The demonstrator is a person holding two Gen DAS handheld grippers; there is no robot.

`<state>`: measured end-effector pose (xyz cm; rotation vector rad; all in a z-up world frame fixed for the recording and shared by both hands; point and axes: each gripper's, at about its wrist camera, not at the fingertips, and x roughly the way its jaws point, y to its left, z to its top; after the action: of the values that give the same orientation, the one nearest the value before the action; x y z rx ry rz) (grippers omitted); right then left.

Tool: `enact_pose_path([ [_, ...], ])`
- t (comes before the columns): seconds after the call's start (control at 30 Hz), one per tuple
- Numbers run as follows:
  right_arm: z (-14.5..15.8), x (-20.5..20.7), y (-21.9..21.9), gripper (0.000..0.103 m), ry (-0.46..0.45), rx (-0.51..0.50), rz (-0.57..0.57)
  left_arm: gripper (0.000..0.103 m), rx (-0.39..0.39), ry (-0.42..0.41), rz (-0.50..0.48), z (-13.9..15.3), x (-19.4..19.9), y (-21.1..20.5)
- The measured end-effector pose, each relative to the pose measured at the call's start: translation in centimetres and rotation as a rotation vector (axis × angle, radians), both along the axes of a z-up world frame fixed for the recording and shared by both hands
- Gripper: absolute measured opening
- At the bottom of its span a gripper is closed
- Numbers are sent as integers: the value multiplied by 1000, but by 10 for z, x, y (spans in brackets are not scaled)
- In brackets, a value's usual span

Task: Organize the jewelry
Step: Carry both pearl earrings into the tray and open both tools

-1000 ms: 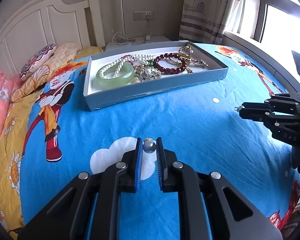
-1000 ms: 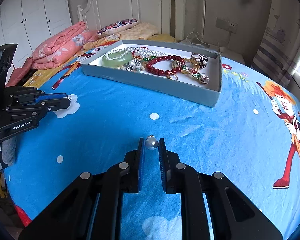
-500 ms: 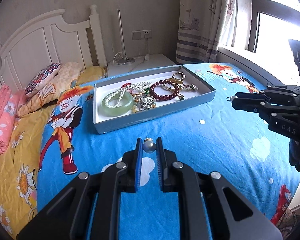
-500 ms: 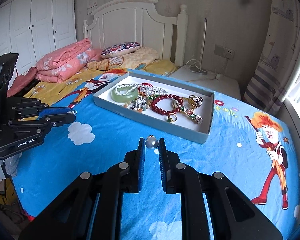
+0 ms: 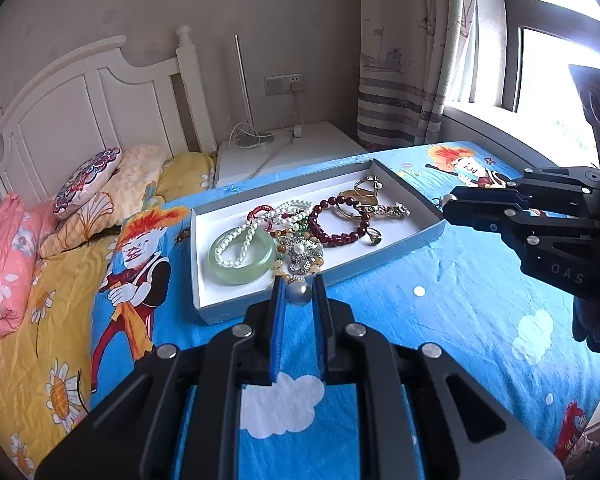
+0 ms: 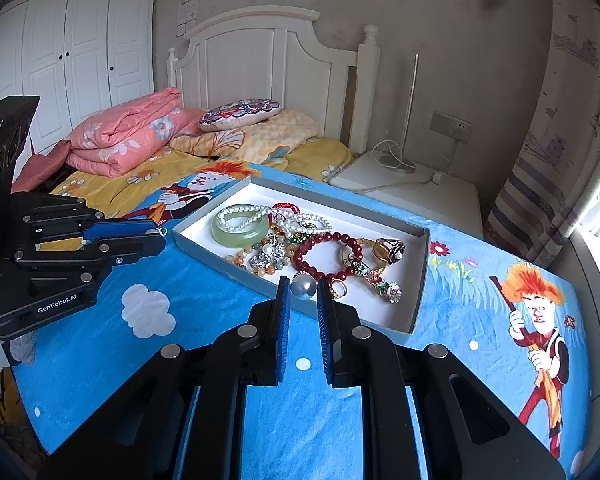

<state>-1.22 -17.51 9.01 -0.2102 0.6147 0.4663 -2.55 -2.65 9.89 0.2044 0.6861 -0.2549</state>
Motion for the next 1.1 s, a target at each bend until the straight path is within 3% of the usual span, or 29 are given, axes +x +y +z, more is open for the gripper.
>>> enact_pose_path([
  [0.5,-9,37,-1,15,27,7,-14,13,36,21,18,-7,44,-8],
  [0.87,-42,86,-5,15,121,58,-50,13,-50,90,38,-31,98,-17],
  [1.1,-55,97,-5,15,144,55,-73,13,-76,116,30,-48,116,-31],
])
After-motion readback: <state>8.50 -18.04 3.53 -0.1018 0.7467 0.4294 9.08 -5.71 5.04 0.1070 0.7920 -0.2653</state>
